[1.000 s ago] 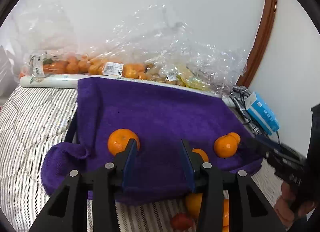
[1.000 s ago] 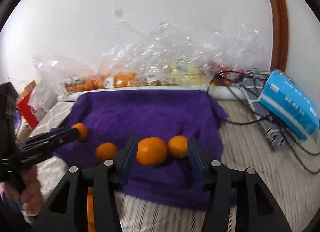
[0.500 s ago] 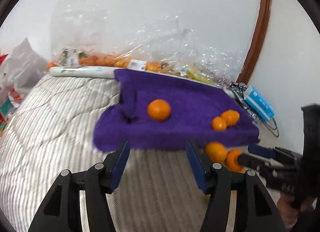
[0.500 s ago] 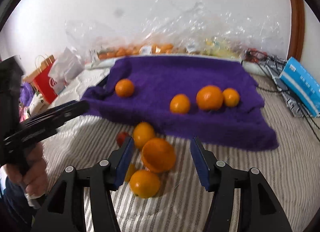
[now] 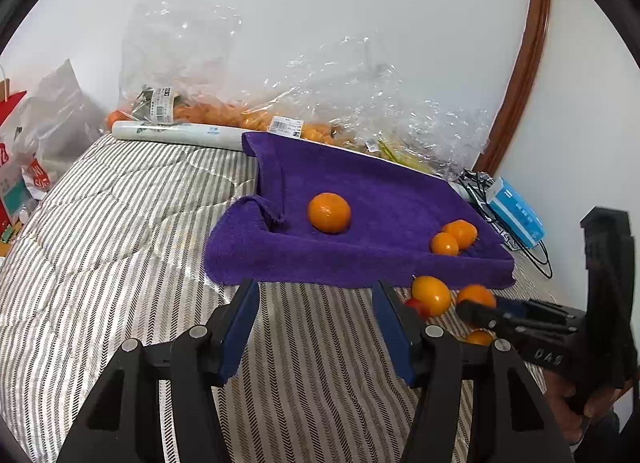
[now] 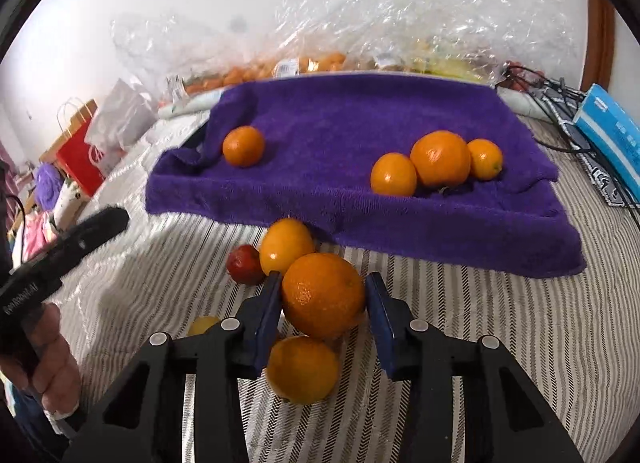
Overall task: Organize fruits
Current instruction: 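Grasp a large orange in front of the towel with the right gripper, then lift the large orange with the right gripper while the left gripper grasps a green-yellow fruit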
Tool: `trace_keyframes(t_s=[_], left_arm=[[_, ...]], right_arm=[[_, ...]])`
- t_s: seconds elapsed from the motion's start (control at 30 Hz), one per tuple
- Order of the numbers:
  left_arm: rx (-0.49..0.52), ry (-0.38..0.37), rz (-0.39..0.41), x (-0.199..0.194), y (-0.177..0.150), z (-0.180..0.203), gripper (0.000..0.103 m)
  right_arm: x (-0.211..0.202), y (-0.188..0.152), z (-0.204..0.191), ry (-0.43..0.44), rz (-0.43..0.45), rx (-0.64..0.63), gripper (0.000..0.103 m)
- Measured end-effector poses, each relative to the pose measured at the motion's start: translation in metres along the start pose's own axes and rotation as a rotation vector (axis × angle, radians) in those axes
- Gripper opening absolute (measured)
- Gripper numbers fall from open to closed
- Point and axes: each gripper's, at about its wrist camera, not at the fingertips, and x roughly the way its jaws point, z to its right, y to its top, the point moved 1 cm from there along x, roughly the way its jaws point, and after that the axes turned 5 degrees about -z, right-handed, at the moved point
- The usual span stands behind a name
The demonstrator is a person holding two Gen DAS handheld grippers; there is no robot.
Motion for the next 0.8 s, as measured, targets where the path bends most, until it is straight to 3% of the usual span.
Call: trace_keyframes(t_s=[0.13, 0.2, 0.27, 0.43, 0.53, 0.63, 0.77, 0.8], left_arm=[[0.026, -0.022, -0.036, 0.005, -0.004, 0.005, 0.057], [0.041, -0.095, -0.083, 0.010, -0.007, 0.009, 0.057], [0.070, -0.121, -0.108, 0.011, -0.011, 0.016, 0.057], [0.160, -0.204, -0.152, 0.009, -0.027, 0.044, 0.057], [0.218, -0.193, -0.199, 0.014, -0.037, 0.061, 0.056], [0.247, -0.183, -0.254, 0.023, -0.043, 0.075, 0.049], [0.263, -0.116, -0.265, 0.032, -0.044, 0.087, 0.049], [0.263, -0.098, -0.272, 0.036, -0.044, 0.089, 0.044]], right_arm=[[-0.022, 0.002, 0.003, -0.017, 0.055, 0.006, 0.041], [-0.034, 0.000, 0.008, -0.039, 0.091, 0.015, 0.042], [-0.043, -0.007, 0.015, -0.087, 0.116, 0.011, 0.042], [-0.046, -0.028, 0.037, -0.151, 0.108, 0.018, 0.042], [-0.047, -0.038, 0.050, -0.138, 0.104, 0.047, 0.042], [-0.048, -0.046, 0.059, -0.140, 0.100, 0.059, 0.042], [-0.052, -0.050, 0.063, -0.127, 0.120, 0.055, 0.042], [-0.052, -0.051, 0.063, -0.128, 0.123, 0.055, 0.042]])
